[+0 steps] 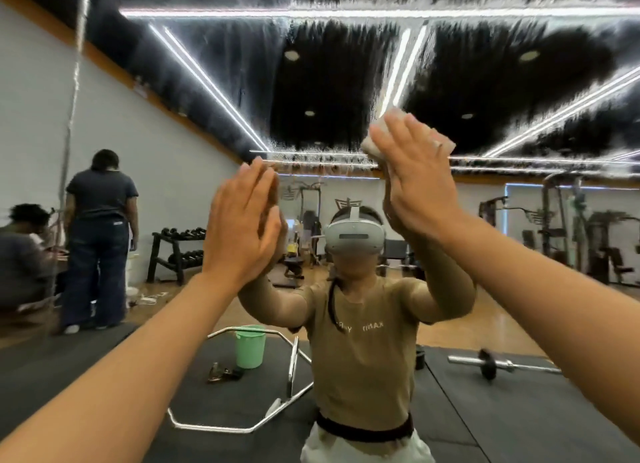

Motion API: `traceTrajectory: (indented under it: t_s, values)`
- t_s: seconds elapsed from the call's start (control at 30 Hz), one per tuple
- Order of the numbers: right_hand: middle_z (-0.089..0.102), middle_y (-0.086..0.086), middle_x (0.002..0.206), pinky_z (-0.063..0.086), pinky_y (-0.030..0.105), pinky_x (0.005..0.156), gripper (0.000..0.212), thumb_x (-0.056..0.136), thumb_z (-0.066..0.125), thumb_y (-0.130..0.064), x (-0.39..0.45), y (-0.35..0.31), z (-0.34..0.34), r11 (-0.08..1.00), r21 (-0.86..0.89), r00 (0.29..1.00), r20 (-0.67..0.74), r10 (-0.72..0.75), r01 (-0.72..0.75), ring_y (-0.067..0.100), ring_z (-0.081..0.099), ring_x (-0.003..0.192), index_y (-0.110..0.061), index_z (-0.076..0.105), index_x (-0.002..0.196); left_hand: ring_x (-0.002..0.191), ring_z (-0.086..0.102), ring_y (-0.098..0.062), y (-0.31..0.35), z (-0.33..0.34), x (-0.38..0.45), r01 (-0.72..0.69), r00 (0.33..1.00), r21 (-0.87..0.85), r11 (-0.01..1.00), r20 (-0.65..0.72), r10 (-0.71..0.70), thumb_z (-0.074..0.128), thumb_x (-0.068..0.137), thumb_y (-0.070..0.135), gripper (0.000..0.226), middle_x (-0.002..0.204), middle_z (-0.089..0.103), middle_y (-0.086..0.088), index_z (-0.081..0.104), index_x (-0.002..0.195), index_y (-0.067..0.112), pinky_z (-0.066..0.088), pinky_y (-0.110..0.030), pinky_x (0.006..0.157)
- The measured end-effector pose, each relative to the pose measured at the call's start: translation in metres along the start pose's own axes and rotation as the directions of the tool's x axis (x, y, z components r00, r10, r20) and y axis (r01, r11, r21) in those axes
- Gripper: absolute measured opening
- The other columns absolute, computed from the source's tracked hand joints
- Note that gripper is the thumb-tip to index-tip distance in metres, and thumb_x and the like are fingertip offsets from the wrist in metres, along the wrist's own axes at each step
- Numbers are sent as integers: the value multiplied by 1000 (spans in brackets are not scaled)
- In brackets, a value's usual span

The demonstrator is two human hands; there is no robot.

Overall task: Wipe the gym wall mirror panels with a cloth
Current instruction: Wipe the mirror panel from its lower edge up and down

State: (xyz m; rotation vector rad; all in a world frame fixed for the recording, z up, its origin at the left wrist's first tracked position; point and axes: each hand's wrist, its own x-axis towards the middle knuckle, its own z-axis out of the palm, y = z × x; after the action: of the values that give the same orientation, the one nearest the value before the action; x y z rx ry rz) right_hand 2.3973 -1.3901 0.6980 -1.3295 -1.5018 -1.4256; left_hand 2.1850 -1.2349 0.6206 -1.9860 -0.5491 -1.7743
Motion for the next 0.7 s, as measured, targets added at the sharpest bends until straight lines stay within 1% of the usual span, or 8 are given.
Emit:
traceTrajectory:
  t_s: [0.1, 0.23, 0.37, 0.4, 0.43, 0.53, 0.57, 0.7]
  values:
    - [29, 6, 161, 14, 49, 118, 67, 87, 46, -6, -41, -29, 23, 958, -25, 954, 99, -283, 286, 28, 18, 150, -21, 35, 151, 150, 15, -18, -25, -10, -10, 122, 992, 14, 992, -10, -122, 30, 100, 37, 59, 162, 24, -6, 31, 154, 13, -5, -20, 119]
    - [32, 1, 159, 11, 46, 120, 72, 82, 58, -23, -94, -61, 49, 707, -12, 662, 363, -656, 707, 25, 20, 149, -27, 36, 151, 152, 11, -17, -36, -11, -16, 88, 996, 5, 996, 29, -88, 27, 100, 38, 60, 164, 18, -4, 27, 156, 14, 6, -35, 122]
    - [24, -4, 162, 1, 40, 122, 71, 87, 56, -22, -79, -56, 43, 540, 95, 435, 486, -758, 836, 19, 12, 152, -31, 33, 153, 153, 8, -17, -42, -8, -19, 46, 999, -14, 999, 28, -46, 26, 102, 36, 59, 165, 14, -3, 24, 156, 14, 0, -31, 123]
    - [23, -4, 162, 0, 40, 123, 69, 88, 49, -18, -65, -55, 40, 551, 117, 437, 486, -757, 826, 19, 11, 152, -30, 33, 153, 152, 9, -17, -44, -7, -20, 28, 999, -9, 1000, 15, -28, 27, 102, 35, 58, 165, 16, -4, 25, 156, 14, -1, -29, 123]
    - [25, -2, 162, 2, 40, 123, 67, 87, 43, -13, -45, -53, 39, 604, 125, 490, 469, -735, 787, 19, 15, 151, -28, 35, 152, 152, 10, -18, -45, -5, -21, 15, 1000, -1, 1000, 2, -15, 29, 102, 34, 57, 164, 17, -4, 26, 156, 13, -2, -27, 123]
    - [36, 1, 158, 15, 46, 121, 61, 91, 41, -6, 29, -49, 34, 837, -10, 804, 285, -523, 548, 24, 30, 146, -24, 43, 149, 152, 11, -17, -48, -3, -20, 4, 1000, 6, 1000, -28, -3, 31, 102, 31, 57, 164, 18, -4, 27, 156, 13, -1, -28, 123]
    - [34, 1, 158, 18, 50, 121, 60, 93, 43, -6, 53, -49, 32, 890, -63, 871, 245, -425, 452, 25, 29, 145, -25, 41, 150, 152, 12, -17, -48, -2, -21, 0, 999, 2, 1000, -32, 0, 31, 101, 31, 57, 164, 19, -4, 28, 155, 13, 0, -28, 123]
    - [16, -1, 164, 2, 41, 117, 68, 92, 43, -6, 91, -73, 32, 993, -69, 982, 167, -83, 96, 23, 8, 152, -26, 28, 155, 151, 16, -19, -50, -2, -21, -13, 998, -23, 1000, -54, 11, 32, 101, 30, 56, 163, 22, -4, 30, 154, 13, 5, -32, 124]
